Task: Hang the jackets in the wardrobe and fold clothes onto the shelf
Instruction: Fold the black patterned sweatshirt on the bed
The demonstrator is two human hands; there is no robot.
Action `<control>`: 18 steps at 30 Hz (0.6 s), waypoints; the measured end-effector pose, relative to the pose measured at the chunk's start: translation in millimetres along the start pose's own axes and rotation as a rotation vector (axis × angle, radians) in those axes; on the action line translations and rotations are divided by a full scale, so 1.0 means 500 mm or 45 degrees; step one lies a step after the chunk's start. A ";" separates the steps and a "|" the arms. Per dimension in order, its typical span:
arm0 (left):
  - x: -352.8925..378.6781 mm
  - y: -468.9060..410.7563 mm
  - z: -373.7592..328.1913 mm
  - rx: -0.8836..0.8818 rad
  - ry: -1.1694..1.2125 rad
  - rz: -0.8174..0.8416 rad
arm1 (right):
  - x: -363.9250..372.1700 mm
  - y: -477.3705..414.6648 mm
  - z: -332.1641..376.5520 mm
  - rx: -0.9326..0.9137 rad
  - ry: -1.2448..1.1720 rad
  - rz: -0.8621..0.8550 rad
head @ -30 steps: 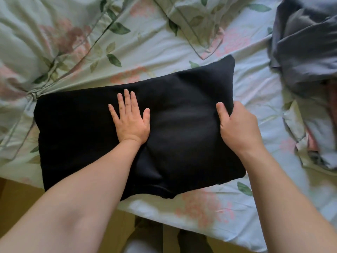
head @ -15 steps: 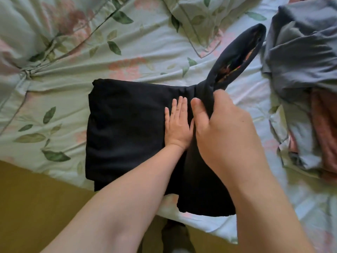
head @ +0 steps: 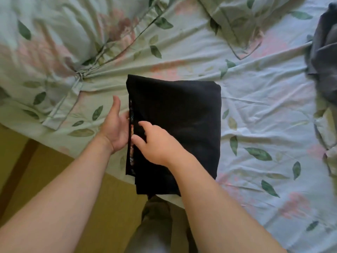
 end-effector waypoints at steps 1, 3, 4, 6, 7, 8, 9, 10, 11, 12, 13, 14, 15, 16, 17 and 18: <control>0.010 0.010 -0.011 0.086 -0.055 -0.050 | -0.009 -0.002 -0.023 0.006 -0.012 -0.088; 0.021 0.011 -0.031 0.264 -0.308 -0.181 | -0.058 0.011 -0.074 -0.001 -0.035 -0.406; 0.013 0.009 -0.039 0.342 -0.499 -0.318 | -0.086 0.024 -0.099 0.003 -0.009 -0.575; -0.005 0.006 -0.060 0.441 -0.745 -0.593 | -0.134 0.054 -0.144 0.064 0.141 -0.856; -0.007 0.004 -0.071 0.472 -0.776 -0.658 | -0.148 0.060 -0.161 0.116 0.238 -0.926; 0.000 0.004 -0.084 0.519 -0.783 -0.691 | -0.155 0.059 -0.174 0.159 0.328 -0.949; 0.003 0.005 -0.099 0.569 -0.804 -0.720 | -0.155 0.051 -0.179 0.181 0.413 -0.950; 0.006 0.006 -0.111 0.601 -0.861 -0.754 | -0.156 0.043 -0.181 0.188 0.487 -0.949; 0.003 0.002 -0.119 0.614 -0.941 -0.796 | -0.155 0.033 -0.184 0.198 0.541 -0.944; -0.005 -0.005 -0.121 0.592 -1.027 -0.833 | -0.155 0.022 -0.188 0.225 0.571 -0.929; -0.013 -0.014 -0.116 0.545 -1.113 -0.866 | -0.154 0.009 -0.197 0.264 0.578 -0.891; -0.022 -0.020 -0.106 0.487 -1.176 -0.906 | -0.150 -0.005 -0.209 0.305 0.575 -0.822; -0.024 -0.020 -0.097 0.440 -1.229 -0.955 | -0.140 -0.019 -0.221 0.341 0.581 -0.732; -0.021 -0.015 -0.094 0.423 -1.298 -1.030 | -0.132 -0.031 -0.232 0.365 0.595 -0.653; -0.010 -0.004 -0.099 0.454 -1.418 -1.139 | -0.128 -0.038 -0.238 0.371 0.600 -0.604; 0.014 0.012 -0.111 0.548 -1.570 -1.244 | -0.130 -0.040 -0.239 0.359 0.581 -0.597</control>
Point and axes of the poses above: each hand's wrist, its own y-axis away from the middle knuckle, its own x-axis out of the palm, z = x × y, the point moved 9 cm from there along -y, towards the middle knuckle, and after that the axes turned 4 degrees about z, right-handed, at the moved point
